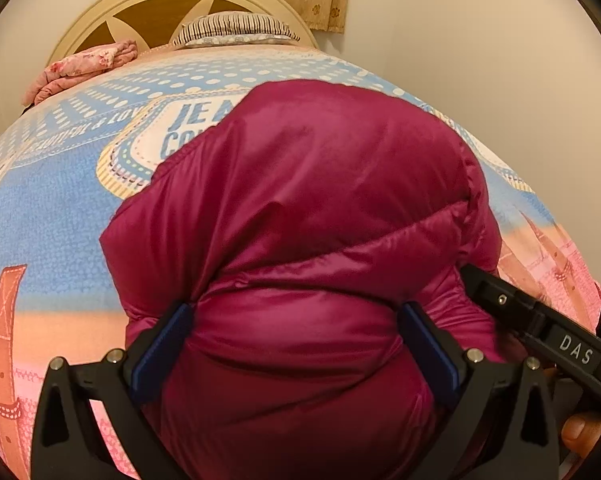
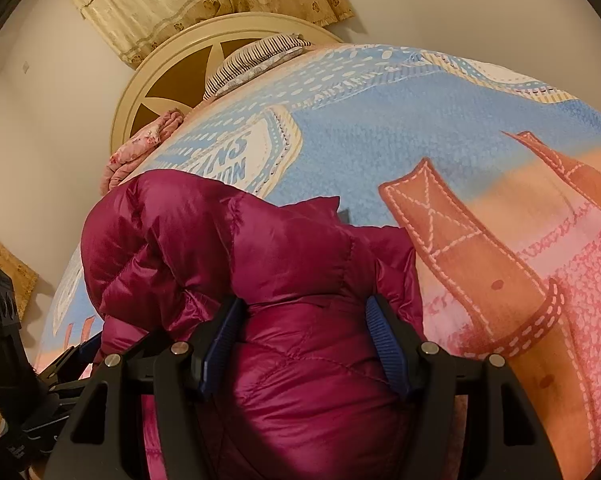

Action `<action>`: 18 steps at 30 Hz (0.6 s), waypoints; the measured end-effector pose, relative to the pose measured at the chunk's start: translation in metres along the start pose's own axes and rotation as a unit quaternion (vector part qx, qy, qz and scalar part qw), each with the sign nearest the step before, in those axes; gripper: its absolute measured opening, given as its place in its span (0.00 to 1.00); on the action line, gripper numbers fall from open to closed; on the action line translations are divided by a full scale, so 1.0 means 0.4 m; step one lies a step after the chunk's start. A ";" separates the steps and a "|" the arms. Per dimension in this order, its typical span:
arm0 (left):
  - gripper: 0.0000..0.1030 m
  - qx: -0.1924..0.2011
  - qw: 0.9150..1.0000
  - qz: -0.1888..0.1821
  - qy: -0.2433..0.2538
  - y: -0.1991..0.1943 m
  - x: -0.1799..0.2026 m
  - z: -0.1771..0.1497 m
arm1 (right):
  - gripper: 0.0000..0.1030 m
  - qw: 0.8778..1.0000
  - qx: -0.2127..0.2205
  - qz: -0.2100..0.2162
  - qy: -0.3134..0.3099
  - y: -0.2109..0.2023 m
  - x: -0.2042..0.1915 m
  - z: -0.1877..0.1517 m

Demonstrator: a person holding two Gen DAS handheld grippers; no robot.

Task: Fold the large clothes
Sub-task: 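Hold the folded magenta jacket bundle down with both tools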

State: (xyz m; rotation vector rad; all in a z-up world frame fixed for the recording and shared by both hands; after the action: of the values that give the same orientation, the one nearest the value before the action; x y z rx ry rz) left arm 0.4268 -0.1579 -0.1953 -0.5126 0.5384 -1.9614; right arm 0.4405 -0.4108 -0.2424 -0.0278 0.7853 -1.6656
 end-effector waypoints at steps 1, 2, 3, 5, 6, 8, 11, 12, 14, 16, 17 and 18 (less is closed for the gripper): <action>1.00 -0.001 1.000 0.000 0.000 0.001 0.000 0.000 | 0.63 1.000 -0.001 -0.001 -0.001 0.001 0.000 -0.001; 1.00 -0.003 1.000 0.000 0.000 0.001 0.001 -0.001 | 0.64 1.000 -0.002 -0.001 -0.001 0.002 0.000 -0.001; 1.00 -0.004 1.000 0.000 -0.001 0.003 0.001 -0.001 | 0.64 1.000 -0.003 -0.002 -0.001 0.003 0.000 -0.001; 1.00 -0.006 1.000 0.000 0.000 0.006 0.000 0.001 | 0.64 1.000 -0.004 -0.002 -0.001 0.005 0.001 -0.002; 1.00 -0.006 1.000 0.000 0.000 0.007 0.000 0.000 | 0.64 1.000 -0.005 -0.003 -0.001 0.005 0.001 -0.002; 1.00 -0.007 1.000 0.001 0.000 0.007 0.001 0.000 | 0.64 1.000 -0.006 -0.003 -0.001 0.007 -0.001 -0.001; 1.00 -0.008 1.000 0.001 0.001 0.006 -0.001 0.000 | 0.64 1.000 -0.006 -0.003 -0.001 0.009 -0.001 -0.001; 1.00 -0.008 1.000 0.002 0.001 0.006 0.000 0.000 | 0.64 1.000 -0.006 -0.004 -0.001 0.009 -0.001 -0.001; 1.00 -0.009 1.000 0.003 0.002 0.007 0.002 0.000 | 0.64 1.000 -0.006 -0.004 -0.002 0.010 0.000 -0.001; 1.00 -0.012 1.000 0.004 0.004 0.012 0.000 0.002 | 0.64 1.000 -0.007 -0.004 -0.002 0.011 0.000 -0.002; 1.00 -0.013 1.000 0.004 0.004 0.014 0.000 0.002 | 0.64 1.000 -0.008 -0.005 -0.003 0.012 0.000 -0.002; 1.00 -0.014 1.000 0.004 0.005 0.014 0.001 0.003 | 0.64 1.000 -0.008 -0.006 -0.004 0.013 -0.001 -0.002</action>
State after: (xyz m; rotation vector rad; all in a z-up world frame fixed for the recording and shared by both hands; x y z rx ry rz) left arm 0.4315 -0.1606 -0.1976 -0.5181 0.5728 -1.9521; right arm 0.4447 -0.4104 -0.2456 -0.0500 0.7945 -1.6688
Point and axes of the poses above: each gripper's, at about its wrist camera, not at the fingertips, and y roughly the way its jaws point, x to its right, z to its top, the point moved 2 cm from there along y, roughly the way its jaws point, and after that the axes turned 14 degrees about x, right-handed, at the moved point
